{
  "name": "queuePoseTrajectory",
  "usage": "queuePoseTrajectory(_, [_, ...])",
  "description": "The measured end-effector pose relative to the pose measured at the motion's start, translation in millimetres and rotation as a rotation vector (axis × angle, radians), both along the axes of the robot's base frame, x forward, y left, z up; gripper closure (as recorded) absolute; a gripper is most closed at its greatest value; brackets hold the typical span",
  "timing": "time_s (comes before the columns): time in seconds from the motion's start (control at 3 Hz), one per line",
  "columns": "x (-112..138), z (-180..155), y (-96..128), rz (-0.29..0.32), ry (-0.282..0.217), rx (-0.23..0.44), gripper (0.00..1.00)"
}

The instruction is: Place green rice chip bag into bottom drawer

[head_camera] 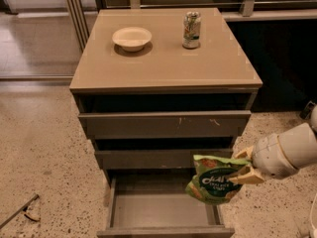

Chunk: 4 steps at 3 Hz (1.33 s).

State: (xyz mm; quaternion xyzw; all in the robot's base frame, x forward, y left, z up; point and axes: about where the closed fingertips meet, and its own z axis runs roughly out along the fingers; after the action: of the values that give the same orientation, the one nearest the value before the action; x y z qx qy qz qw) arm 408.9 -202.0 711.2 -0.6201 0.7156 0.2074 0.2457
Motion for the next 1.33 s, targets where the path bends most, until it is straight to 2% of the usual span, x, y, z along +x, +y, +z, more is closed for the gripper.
queuePoseTrajectory(0.33, [10.4, -70.7, -7.3, -0.015, 0.0, -0.017, 1.0])
queuePoseTrajectory(0.67, [20.7, -144.7, -4.7, -0.026, 0.019, 0.035, 1.0])
queuePoseTrajectory(1.0, [15.8, -156.9, 0.3, -0.025, 0.046, 0.054, 1.0])
queuePoseTrajectory(1.33, [15.8, -157.4, 0.3, -0.025, 0.046, 0.054, 1.0])
